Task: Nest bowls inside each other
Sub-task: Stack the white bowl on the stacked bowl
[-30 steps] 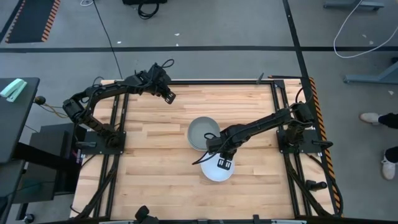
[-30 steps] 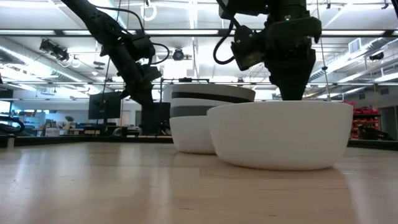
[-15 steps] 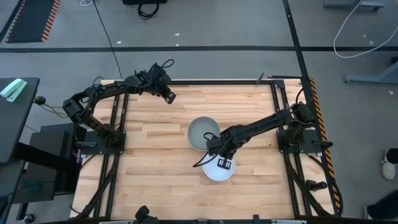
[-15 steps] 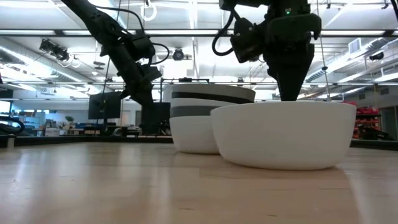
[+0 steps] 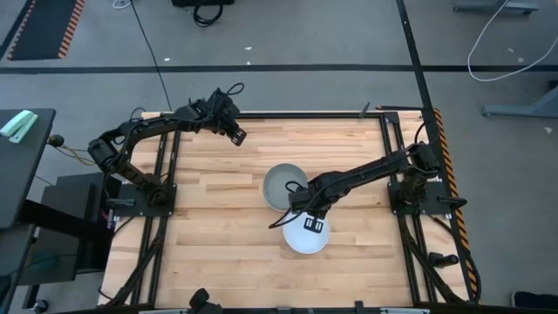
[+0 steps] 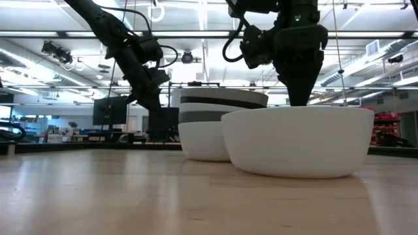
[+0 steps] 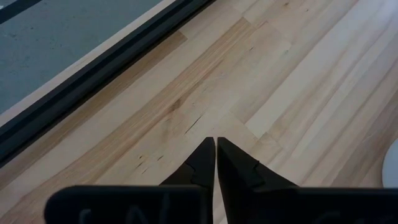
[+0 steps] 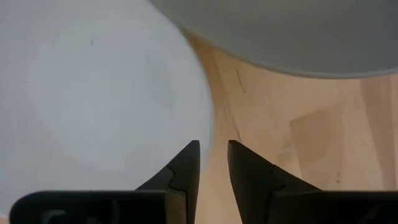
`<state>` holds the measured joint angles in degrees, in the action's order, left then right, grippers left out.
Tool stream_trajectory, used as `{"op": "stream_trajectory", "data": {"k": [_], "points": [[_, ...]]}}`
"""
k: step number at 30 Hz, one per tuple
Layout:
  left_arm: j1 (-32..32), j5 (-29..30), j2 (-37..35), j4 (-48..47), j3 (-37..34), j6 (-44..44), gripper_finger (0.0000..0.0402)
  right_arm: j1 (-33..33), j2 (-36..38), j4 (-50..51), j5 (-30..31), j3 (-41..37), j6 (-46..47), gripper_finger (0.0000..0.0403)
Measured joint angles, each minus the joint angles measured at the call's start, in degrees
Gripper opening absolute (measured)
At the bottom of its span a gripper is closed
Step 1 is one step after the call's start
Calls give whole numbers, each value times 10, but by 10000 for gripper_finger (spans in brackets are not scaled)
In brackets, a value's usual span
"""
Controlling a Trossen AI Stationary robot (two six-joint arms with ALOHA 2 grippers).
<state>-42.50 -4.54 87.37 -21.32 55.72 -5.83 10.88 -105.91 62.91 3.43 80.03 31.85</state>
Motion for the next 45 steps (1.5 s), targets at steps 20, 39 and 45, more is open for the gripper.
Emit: {"op": "stream_trajectory", "data": {"k": [20, 39, 45], "points": [[0, 0, 0, 0, 0, 0, 27, -26, 0, -71, -20, -68, -21, 91], [0, 0, 0, 0, 0, 0, 24, -25, 0, -114, -59, -108, -35, 39], [0, 0, 0, 0, 0, 0, 33, -24, 1, -115, -65, -106, -40, 12]]}}
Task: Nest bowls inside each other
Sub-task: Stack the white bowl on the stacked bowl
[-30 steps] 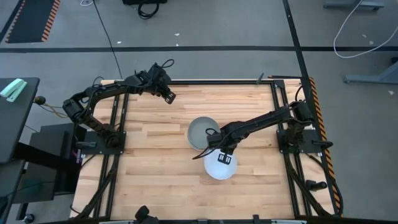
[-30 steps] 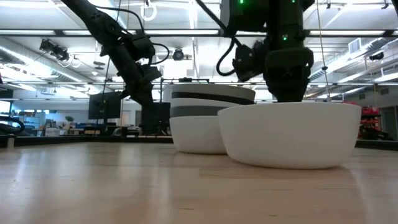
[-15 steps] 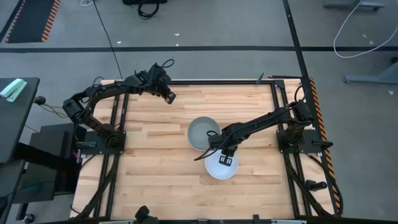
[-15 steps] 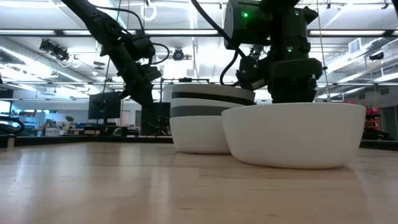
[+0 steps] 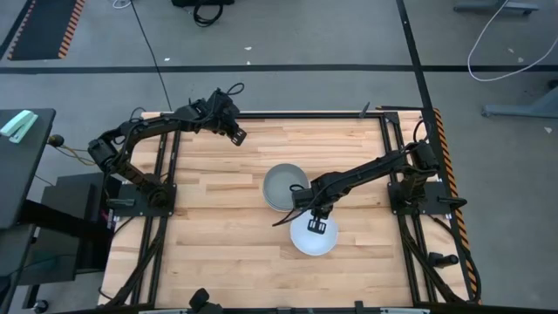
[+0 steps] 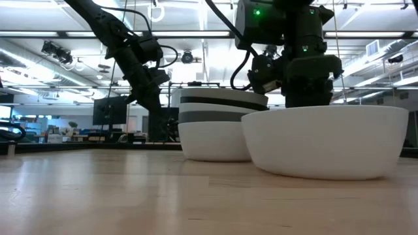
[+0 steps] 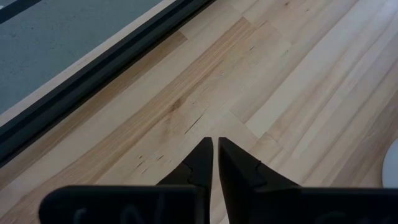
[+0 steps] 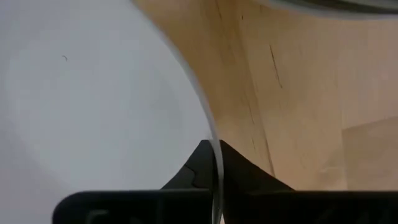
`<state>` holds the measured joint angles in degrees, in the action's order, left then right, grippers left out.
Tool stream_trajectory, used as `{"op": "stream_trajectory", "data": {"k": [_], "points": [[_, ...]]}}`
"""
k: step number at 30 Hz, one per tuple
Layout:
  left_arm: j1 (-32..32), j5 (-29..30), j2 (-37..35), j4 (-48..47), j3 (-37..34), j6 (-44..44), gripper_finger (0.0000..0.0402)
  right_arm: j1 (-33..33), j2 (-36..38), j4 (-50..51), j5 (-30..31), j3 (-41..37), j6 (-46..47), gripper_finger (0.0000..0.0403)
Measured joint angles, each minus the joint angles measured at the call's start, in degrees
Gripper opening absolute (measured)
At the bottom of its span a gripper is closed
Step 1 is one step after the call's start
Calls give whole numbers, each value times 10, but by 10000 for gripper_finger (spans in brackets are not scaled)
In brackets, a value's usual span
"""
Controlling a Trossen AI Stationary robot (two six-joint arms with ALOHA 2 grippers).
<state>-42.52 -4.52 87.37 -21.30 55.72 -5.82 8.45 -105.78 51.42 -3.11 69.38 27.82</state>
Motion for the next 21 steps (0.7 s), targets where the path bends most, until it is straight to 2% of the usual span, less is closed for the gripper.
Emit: {"op": "stream_trajectory", "data": {"k": [9, 14, 21], "points": [[0, 0, 0, 0, 0, 3, 23, 18, 20, 27, -2, 0, -10, 7], [0, 1, 0, 0, 0, 5, 22, 40, 76, 36, 28, 0, 7, 5], [0, 36, 0, 1, 0, 6, 32, 43, 170, 26, 89, 0, 21, 3]]}}
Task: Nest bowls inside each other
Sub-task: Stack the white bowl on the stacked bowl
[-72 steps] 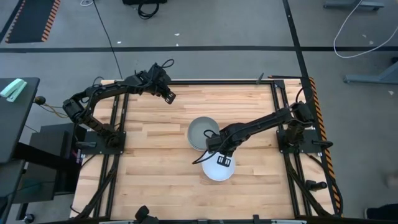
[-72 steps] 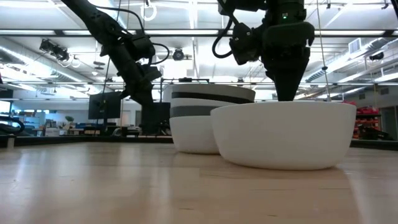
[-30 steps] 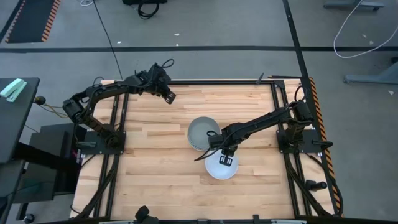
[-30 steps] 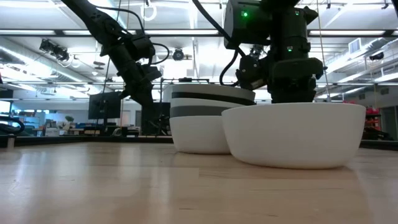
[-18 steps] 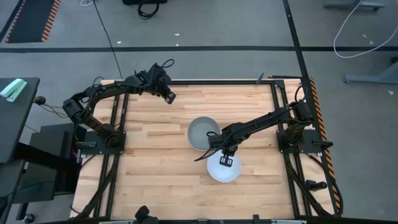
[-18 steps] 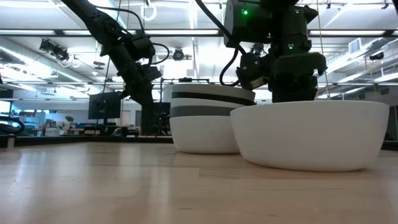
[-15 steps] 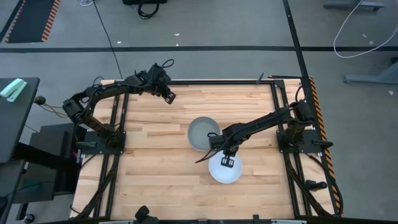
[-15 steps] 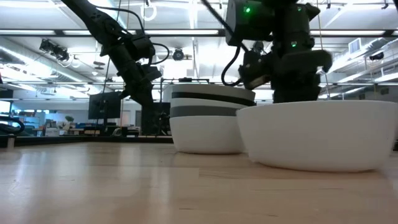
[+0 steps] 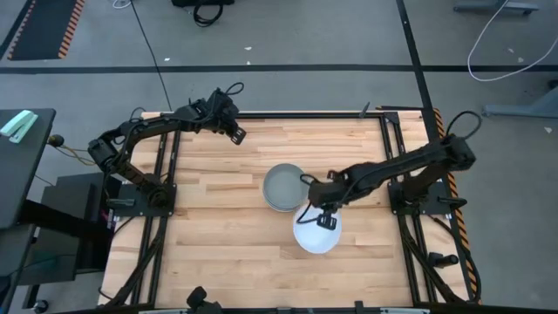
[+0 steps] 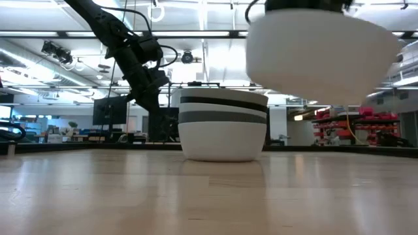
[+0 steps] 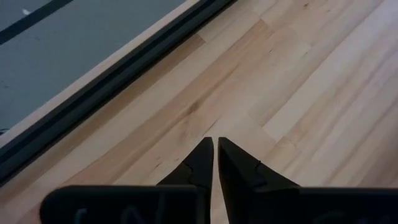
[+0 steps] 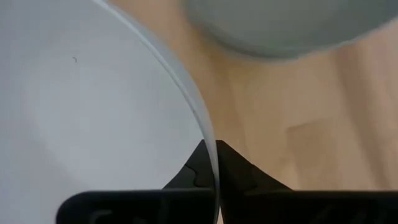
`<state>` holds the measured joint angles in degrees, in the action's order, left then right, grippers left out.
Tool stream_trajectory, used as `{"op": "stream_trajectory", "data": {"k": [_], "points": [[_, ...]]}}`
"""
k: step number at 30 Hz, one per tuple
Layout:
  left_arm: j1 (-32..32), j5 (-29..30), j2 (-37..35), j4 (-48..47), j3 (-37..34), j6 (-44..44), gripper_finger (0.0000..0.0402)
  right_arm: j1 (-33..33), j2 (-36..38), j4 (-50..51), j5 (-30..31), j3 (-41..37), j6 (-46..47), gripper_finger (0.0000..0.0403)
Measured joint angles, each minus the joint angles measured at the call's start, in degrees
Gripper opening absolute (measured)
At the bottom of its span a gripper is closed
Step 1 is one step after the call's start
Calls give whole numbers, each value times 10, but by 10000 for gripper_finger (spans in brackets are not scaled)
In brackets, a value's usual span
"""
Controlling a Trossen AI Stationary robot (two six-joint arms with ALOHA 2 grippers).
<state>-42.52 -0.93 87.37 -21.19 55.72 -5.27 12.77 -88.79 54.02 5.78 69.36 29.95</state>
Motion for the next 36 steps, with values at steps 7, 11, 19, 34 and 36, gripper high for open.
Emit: {"op": "stream_trajectory", "data": {"k": [7, 11, 19, 34, 36], "points": [[0, 3, 0, 16, 0, 12, 23, -55, 39, -10, 9, 8, -36, 2], [0, 3, 0, 17, 0, 19, 17, -93, 36, -9, 9, 45, -74, 2], [0, 3, 0, 20, 0, 18, 26, -151, 2, 26, 9, 176, -131, 1], [0, 3, 0, 26, 0, 18, 19, -225, -175, 222, -8, 443, -121, 1], [0, 3, 0, 26, 0, 18, 19, -230, -196, 233, -13, 464, -122, 1]]}}
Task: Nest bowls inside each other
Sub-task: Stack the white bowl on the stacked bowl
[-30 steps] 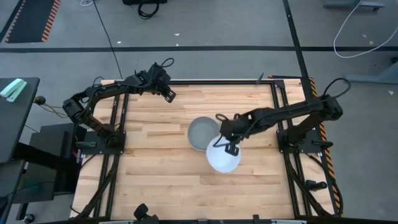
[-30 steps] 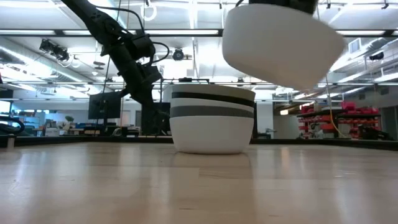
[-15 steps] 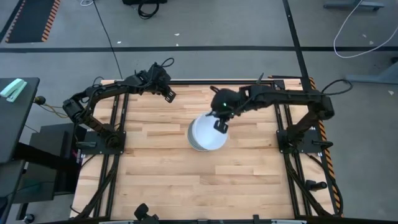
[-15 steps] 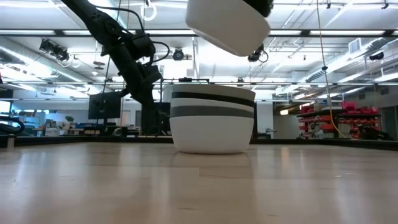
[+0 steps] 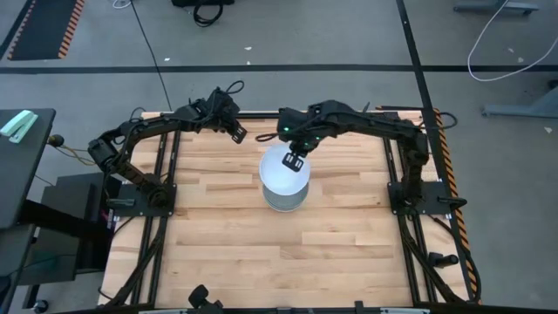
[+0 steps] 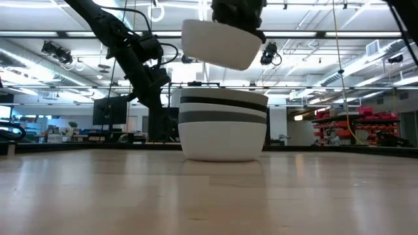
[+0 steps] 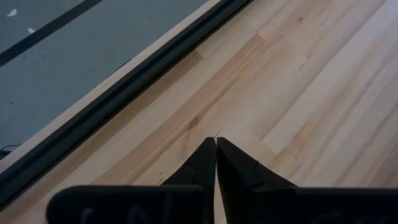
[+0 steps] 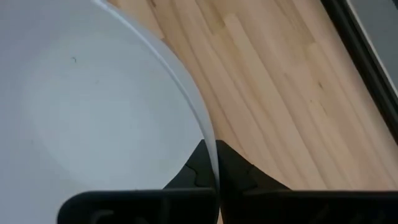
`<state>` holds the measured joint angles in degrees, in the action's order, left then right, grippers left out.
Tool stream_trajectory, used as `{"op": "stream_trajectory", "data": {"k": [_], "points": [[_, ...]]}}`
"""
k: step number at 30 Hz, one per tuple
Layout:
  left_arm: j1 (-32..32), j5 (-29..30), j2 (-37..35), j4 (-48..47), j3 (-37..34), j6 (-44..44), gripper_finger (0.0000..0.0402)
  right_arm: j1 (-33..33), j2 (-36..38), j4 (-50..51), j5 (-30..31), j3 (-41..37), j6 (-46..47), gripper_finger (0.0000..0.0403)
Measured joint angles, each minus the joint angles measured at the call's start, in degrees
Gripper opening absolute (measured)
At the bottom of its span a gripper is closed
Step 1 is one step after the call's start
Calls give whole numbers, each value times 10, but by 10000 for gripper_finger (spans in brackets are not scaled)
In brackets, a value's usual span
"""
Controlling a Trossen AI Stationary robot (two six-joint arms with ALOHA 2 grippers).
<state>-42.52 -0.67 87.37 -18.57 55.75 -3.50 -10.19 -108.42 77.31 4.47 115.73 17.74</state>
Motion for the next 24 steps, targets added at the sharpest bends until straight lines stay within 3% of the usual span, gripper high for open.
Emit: {"op": "stream_trajectory", "data": {"k": [6, 24], "points": [[0, 0, 0, 8, 0, 0, 29, -11, -43, 18, -38, 17, -3, 1], [0, 0, 0, 11, 0, 0, 22, -14, -137, 44, -79, 17, -50, 1]]}}
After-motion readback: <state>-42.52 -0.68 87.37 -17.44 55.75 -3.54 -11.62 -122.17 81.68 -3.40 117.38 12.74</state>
